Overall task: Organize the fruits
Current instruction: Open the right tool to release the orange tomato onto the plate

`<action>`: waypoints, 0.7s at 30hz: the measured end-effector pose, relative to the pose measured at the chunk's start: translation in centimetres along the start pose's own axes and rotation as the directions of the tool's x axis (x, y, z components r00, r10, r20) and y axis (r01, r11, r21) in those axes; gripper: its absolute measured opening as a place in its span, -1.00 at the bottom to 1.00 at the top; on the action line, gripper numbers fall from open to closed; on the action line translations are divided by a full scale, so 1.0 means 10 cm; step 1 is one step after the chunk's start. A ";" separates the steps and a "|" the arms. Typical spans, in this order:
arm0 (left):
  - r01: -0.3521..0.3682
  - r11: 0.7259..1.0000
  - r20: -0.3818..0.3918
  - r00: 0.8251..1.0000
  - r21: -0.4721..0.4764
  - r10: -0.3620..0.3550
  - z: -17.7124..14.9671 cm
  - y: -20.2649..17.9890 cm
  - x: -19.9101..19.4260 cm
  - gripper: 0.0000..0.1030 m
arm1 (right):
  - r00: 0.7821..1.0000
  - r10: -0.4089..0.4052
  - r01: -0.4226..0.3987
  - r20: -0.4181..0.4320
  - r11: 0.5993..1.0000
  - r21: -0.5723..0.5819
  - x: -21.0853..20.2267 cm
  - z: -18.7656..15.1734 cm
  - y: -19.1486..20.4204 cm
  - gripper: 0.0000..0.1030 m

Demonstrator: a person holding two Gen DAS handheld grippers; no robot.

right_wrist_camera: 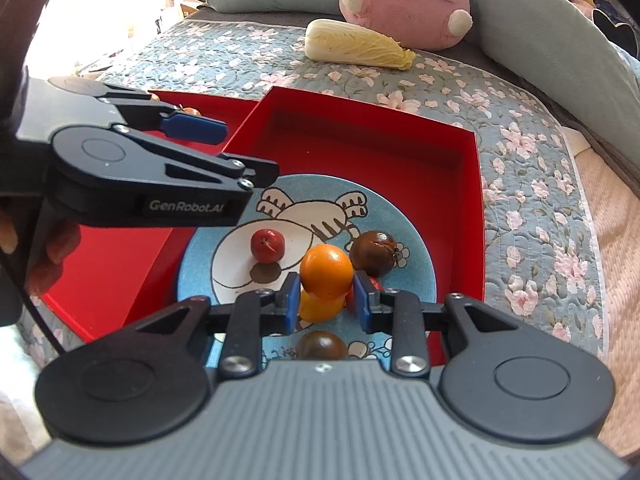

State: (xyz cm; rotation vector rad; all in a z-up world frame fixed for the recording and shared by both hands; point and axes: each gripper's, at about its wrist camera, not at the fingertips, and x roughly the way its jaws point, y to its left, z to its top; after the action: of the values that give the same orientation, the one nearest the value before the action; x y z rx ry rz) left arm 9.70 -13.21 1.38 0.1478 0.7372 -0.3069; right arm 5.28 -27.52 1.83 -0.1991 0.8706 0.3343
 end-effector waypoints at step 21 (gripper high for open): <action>-0.051 0.998 0.001 0.999 -0.042 0.051 -0.13 0.44 -0.14 0.16 | 0.998 -0.039 0.037 -0.055 0.999 -0.026 0.31 0.09 0.21 -0.38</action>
State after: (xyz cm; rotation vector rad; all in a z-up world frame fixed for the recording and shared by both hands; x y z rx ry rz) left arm 9.27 -8.42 1.50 0.1261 0.7359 -0.2429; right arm 7.05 -24.65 -0.11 -0.2485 0.9168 0.3054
